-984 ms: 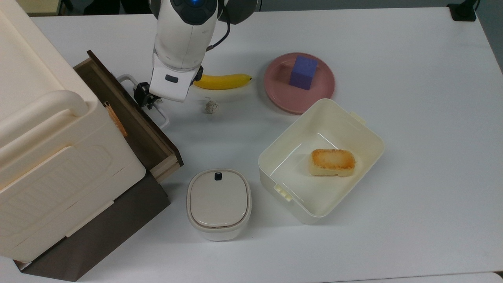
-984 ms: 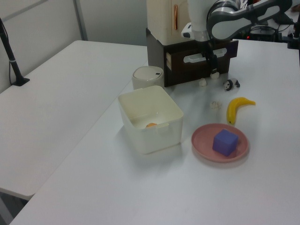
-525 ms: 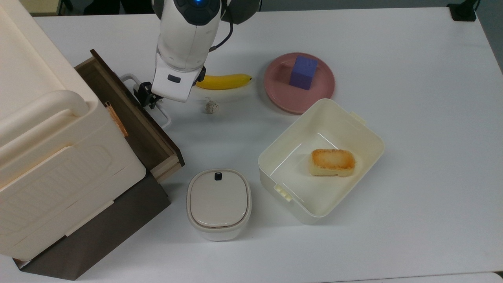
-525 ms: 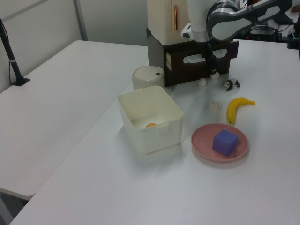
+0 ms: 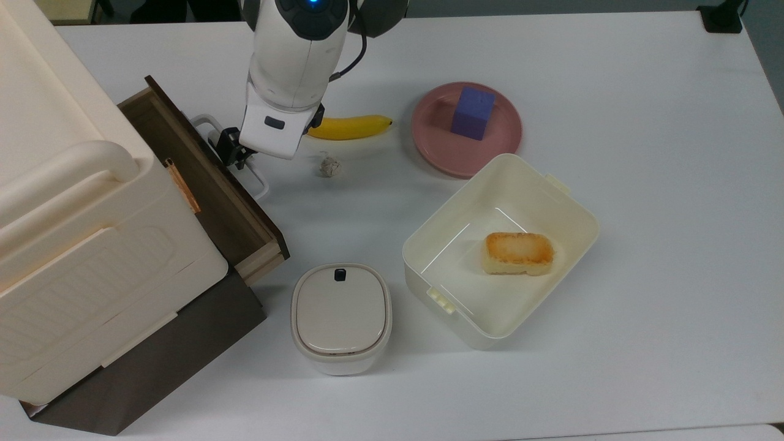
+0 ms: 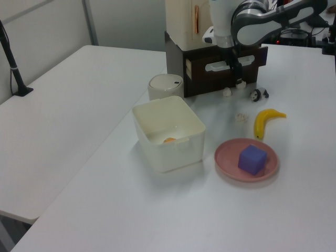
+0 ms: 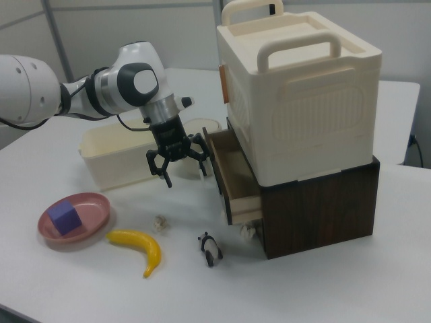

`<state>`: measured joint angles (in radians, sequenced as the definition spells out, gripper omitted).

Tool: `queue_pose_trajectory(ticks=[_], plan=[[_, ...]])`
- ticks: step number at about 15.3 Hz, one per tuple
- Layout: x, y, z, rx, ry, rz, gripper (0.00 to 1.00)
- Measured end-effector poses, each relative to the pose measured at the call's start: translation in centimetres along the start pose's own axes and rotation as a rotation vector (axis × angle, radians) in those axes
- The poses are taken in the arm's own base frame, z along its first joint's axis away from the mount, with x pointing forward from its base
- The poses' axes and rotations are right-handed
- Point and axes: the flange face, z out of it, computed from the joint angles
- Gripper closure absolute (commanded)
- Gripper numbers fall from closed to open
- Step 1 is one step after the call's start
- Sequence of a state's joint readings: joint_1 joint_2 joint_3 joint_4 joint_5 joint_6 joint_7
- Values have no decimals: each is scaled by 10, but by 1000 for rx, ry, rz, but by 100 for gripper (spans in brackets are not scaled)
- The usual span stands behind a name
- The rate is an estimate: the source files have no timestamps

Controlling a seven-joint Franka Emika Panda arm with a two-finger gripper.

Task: Slide open the drawer

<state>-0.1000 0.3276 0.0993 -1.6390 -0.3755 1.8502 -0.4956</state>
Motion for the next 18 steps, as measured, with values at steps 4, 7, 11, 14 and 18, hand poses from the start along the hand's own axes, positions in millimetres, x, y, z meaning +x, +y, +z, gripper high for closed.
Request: queue_pose_trajectory(ticks=[4, 7, 11, 14, 18], plan=[[0, 0, 0, 0, 0, 0, 0], [0, 0, 0, 0, 0, -2, 0], [-1, 0, 1, 4, -9, -52, 0], [-1, -2, 2, 0, -23, -94, 0], [-1, -2, 2, 0, -26, -98, 0]])
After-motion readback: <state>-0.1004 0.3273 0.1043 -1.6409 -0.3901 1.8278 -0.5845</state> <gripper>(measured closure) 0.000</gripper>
